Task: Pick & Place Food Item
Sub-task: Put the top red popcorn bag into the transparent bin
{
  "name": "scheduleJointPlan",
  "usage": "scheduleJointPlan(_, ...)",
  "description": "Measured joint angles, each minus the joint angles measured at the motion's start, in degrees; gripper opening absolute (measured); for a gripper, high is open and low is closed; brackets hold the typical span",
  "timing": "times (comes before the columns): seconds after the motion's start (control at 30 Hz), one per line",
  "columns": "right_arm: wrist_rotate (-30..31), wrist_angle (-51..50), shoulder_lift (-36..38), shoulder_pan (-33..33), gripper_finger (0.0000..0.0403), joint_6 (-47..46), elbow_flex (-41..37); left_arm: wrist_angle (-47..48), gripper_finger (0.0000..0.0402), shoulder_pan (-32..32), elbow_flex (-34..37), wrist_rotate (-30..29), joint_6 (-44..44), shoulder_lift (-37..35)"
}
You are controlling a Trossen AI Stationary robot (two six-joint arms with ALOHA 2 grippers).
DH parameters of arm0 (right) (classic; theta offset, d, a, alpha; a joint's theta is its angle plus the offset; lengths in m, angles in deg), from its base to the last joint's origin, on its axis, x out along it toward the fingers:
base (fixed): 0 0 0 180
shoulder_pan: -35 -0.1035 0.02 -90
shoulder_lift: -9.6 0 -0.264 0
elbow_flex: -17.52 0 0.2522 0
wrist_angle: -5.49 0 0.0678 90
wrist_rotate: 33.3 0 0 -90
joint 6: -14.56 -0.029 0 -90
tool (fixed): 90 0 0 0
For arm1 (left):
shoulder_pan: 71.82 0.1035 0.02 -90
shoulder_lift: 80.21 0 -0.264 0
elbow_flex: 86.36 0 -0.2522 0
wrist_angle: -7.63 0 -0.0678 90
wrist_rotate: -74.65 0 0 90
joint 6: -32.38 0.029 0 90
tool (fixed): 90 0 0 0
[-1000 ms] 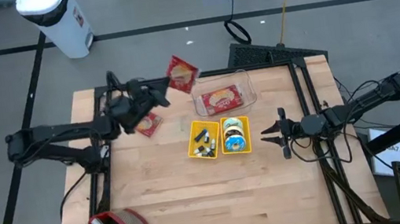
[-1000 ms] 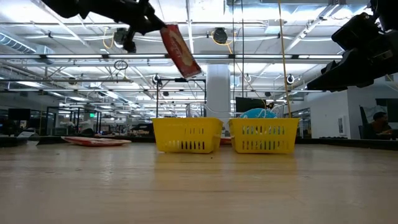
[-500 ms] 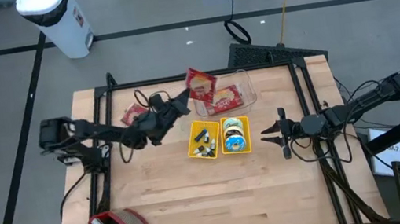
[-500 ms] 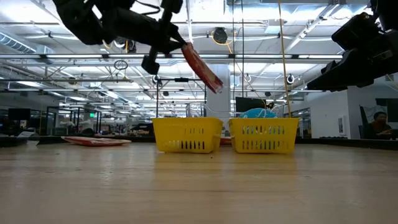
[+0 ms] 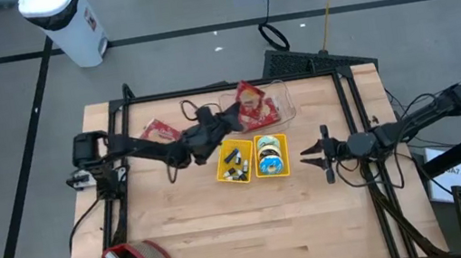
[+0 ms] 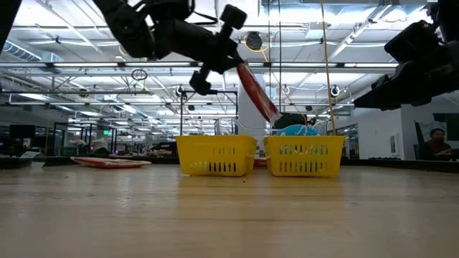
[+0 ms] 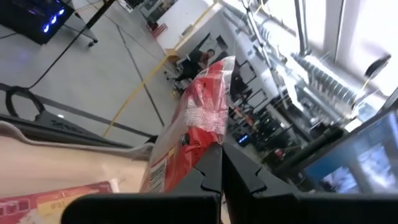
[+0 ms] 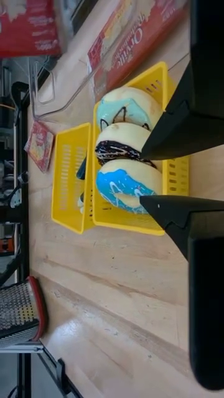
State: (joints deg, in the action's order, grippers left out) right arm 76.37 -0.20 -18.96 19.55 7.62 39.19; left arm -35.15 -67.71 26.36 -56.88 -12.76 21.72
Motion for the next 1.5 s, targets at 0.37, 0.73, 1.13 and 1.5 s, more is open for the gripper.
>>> scheduleJointPlan(0.37, 0.1, 9.7, 0.0, 0.0, 0.0091, 0.5, -3.9, 3.1, 0.0002, 1.2, -9.2, 3.0, -6.0, 9.8)
scheduleJointPlan(0.73, 0.1, 9.5, 0.0, 0.0, 0.0091, 0.7, -4.1, 3.0, 0.0002, 2.3, -9.8, 2.9, -15.6, 16.4)
scheduleJointPlan(1.13, 0.1, 9.4, 0.0, 0.0, 0.0091, 0.8, -4.2, 2.9, 0.0039, 2.6, -9.8, 2.5, -9.8, 16.3)
scheduleJointPlan(1.5, -0.1, 9.2, 0.0, 0.0, 0.0091, 0.6, -4.2, 2.4, 0.0151, 3.1, -9.7, 7.5, -9.8, 16.3)
